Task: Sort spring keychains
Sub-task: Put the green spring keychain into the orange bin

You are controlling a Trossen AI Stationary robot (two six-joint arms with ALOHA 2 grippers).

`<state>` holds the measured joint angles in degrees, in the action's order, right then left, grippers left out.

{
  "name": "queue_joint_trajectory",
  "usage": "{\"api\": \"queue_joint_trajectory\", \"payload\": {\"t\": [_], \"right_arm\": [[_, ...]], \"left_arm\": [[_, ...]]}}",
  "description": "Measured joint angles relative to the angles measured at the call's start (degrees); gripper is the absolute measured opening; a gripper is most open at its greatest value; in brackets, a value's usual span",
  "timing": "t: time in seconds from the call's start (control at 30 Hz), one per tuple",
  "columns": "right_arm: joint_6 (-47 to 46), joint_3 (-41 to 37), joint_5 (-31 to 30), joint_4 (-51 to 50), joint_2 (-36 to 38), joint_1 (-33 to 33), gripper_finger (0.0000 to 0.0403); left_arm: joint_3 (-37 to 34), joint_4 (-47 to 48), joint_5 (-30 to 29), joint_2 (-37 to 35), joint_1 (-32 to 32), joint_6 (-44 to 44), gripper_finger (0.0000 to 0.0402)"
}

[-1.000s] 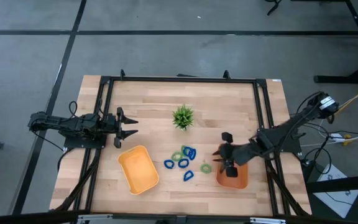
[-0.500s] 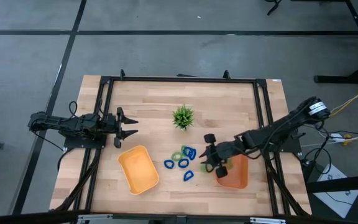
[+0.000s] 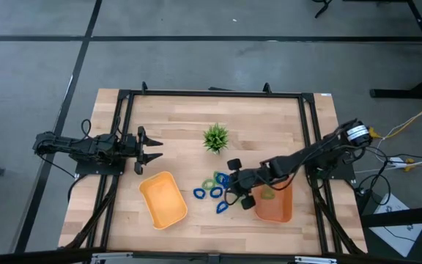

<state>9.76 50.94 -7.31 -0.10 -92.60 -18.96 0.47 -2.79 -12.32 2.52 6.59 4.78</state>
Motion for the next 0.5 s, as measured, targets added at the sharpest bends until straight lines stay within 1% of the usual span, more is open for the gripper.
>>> {"api": "queue_joint_trajectory", "payload": {"t": [0.17, 0.33, 0.5], "right_arm": [[1.44, 4.3, 0.81, -0.08, -3.58, 0.96, 0.0115], [2.75, 7.75, 6.52, -0.78, -7.44, 2.48, 0.0115], [2.92, 11.0, 9.31, -0.62, -10.99, 3.9, 0.0115]], "left_arm": [[0.0, 0.0, 0.0, 0.0, -0.02, 0.0, 0.0196], [0.0, 0.0, 0.0, -0.02, 0.0, 0.0, 0.0196], [0.0, 0.0, 0.0, -0.02, -0.02, 0.02, 0.0196]]}}
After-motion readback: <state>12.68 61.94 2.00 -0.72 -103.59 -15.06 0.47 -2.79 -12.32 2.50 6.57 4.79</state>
